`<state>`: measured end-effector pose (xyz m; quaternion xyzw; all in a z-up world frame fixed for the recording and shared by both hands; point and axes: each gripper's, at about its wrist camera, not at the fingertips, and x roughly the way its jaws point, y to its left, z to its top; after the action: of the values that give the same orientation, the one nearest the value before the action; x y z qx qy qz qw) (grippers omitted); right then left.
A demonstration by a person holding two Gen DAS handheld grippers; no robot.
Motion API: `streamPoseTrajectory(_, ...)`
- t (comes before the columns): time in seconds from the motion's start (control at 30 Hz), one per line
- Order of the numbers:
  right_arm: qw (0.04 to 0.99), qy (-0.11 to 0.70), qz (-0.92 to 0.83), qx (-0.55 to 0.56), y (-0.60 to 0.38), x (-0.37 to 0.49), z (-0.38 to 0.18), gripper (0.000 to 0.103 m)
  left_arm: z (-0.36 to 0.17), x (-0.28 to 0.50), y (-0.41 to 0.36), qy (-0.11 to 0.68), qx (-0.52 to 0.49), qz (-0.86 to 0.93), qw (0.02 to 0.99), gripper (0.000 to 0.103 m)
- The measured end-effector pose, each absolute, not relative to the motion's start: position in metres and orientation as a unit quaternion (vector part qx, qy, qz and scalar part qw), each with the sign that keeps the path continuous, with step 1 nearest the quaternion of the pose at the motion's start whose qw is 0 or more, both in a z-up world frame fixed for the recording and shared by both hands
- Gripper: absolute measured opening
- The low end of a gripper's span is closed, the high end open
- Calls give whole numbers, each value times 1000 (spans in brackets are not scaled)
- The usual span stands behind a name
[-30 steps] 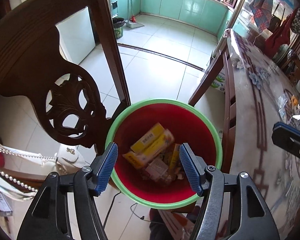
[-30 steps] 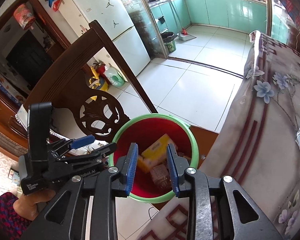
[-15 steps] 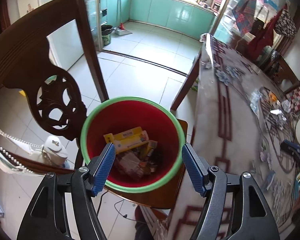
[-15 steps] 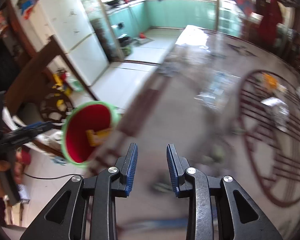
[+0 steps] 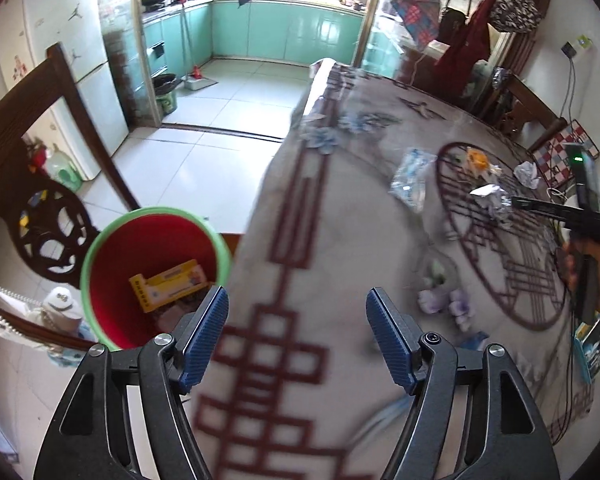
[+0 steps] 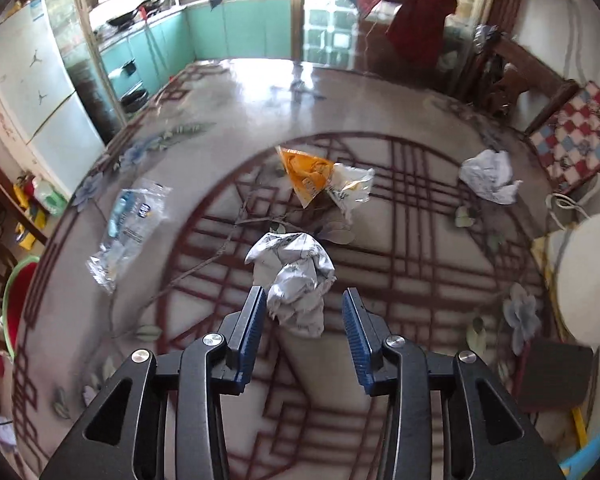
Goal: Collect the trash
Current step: 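Grasp the clear plastic wrapper with the left tool while the right tool grasps crumpled white paper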
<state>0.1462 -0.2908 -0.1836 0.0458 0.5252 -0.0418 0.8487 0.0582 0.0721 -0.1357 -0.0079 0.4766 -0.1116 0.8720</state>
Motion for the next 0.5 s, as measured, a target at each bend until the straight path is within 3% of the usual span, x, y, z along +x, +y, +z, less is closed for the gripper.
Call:
streamPoseTrajectory(0.17, 836, 545, -4, 67, -294, 163, -215, 37, -129, 67, 16, 469, -2, -133, 873, 75)
streamPoseTrajectory(0.2, 836, 545, 2, 71, -295, 164, -218, 30, -128, 72, 4, 468, 2, -139, 873, 75)
streamPoseTrajectory(0.5, 861, 492, 34, 127, -311, 129, -197, 26, -165, 161, -89, 476, 62, -153, 864, 79)
